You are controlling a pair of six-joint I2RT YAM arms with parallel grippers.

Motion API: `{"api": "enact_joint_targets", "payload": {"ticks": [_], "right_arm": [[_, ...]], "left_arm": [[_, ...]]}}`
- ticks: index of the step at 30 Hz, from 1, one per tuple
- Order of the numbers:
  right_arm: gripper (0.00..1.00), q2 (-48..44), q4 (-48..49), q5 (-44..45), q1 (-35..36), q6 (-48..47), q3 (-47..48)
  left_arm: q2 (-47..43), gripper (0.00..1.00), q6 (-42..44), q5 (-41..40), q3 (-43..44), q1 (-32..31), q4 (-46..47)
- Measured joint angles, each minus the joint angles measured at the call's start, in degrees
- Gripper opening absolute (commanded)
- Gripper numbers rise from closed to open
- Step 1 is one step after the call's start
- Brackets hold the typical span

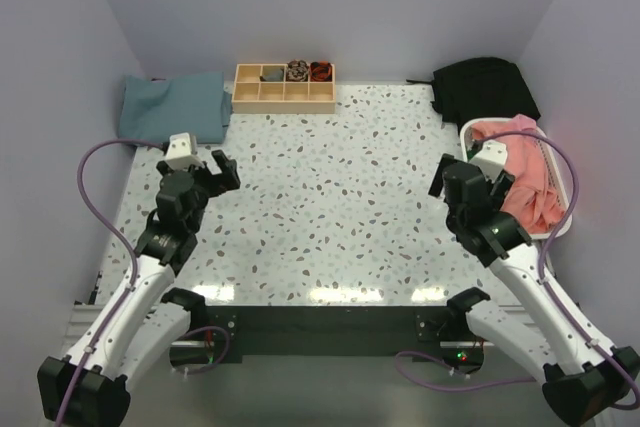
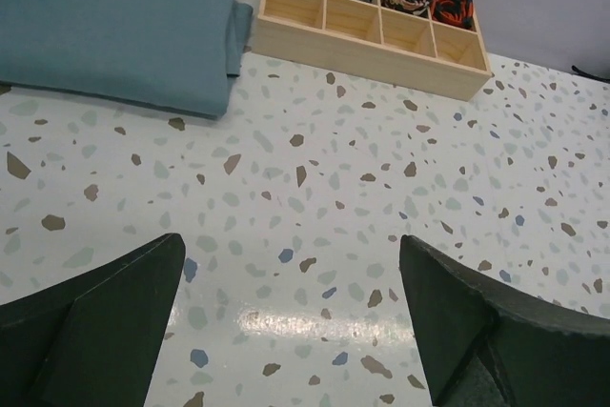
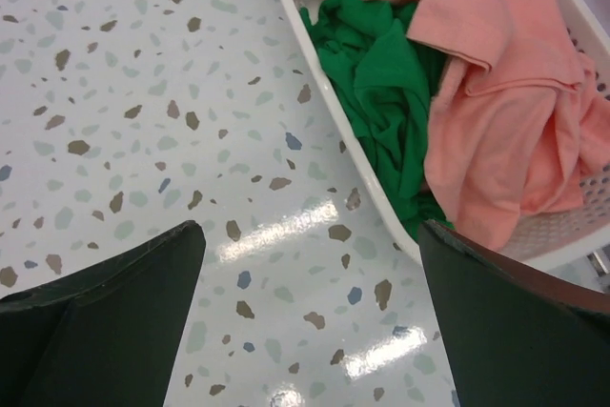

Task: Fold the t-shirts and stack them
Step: Grab crumpled tshirt from bin with the right arm

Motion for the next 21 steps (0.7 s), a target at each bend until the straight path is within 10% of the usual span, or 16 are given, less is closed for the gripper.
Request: {"api": "enact_joint_targets", "payload": {"ticks": [11,21], "right_arm": [[0.99,11.15,-12.24,20.94,-0.96,16.06,6.93],[0.97,23.69,-1.64,17.77,-22.10,10.58,10.93]], "left_arm": [[-1.64,1.00,-0.33,3.61,-0.17,0.00,2.99],[1.60,1.00,0.66,11.85,-1.66,0.00,7.96]]}}
